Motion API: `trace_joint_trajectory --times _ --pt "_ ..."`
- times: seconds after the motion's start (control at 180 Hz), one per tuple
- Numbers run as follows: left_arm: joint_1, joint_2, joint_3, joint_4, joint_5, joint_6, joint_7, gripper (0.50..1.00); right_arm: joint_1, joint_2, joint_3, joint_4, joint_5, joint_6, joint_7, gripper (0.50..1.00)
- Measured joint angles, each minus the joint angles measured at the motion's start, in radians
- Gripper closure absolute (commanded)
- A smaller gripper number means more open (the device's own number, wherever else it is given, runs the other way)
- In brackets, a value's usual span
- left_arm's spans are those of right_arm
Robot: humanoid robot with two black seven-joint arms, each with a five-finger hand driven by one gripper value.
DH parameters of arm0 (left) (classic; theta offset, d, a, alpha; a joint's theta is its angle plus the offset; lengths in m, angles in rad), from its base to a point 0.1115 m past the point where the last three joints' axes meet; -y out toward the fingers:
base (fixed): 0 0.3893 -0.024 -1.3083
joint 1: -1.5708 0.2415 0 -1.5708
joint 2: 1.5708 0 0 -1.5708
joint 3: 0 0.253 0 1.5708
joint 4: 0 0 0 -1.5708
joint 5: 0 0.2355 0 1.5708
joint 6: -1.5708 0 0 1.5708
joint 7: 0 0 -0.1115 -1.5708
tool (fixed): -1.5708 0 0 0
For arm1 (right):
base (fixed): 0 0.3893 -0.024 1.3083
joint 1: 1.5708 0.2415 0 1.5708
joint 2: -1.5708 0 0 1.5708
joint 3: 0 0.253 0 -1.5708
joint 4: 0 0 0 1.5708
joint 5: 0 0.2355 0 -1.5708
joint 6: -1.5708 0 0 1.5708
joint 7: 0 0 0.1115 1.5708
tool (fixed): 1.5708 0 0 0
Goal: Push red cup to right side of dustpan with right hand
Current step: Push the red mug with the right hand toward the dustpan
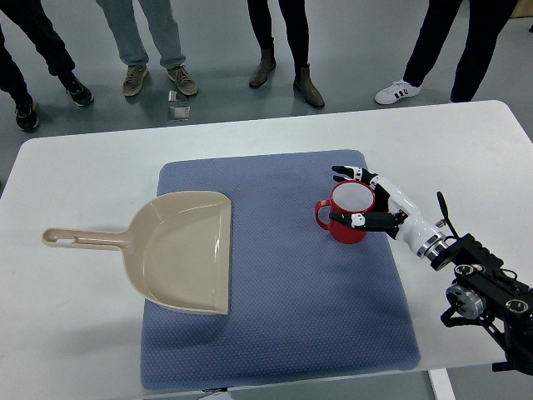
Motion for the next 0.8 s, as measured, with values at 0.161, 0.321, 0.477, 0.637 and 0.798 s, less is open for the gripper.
trace_joint_trajectory --times 0.161,0.321,0.477,0.637,0.798 --pt "0.000 0.000 0.000 0.000 0.000 0.000 0.000 0.500 -0.001 0.003 -0.006 0.000 0.017 0.007 -0.001 0.572" --pt "0.000 0.000 0.000 0.000 0.000 0.000 0.000 0.500 -0.002 0.004 -0.011 0.000 0.027 0.009 -0.002 0.572" --pt "0.000 0.000 0.000 0.000 0.000 0.000 0.000 0.500 -0.004 0.018 -0.012 0.000 0.030 0.009 -0.011 0.572" --pt "0.000 0.000 0.000 0.000 0.000 0.000 0.000 0.500 -0.011 0.035 -0.012 0.000 0.031 0.008 -0.025 0.572" --pt "0.000 0.000 0.000 0.000 0.000 0.000 0.000 0.500 -0.012 0.044 -0.013 0.000 0.030 0.008 -0.026 0.572"
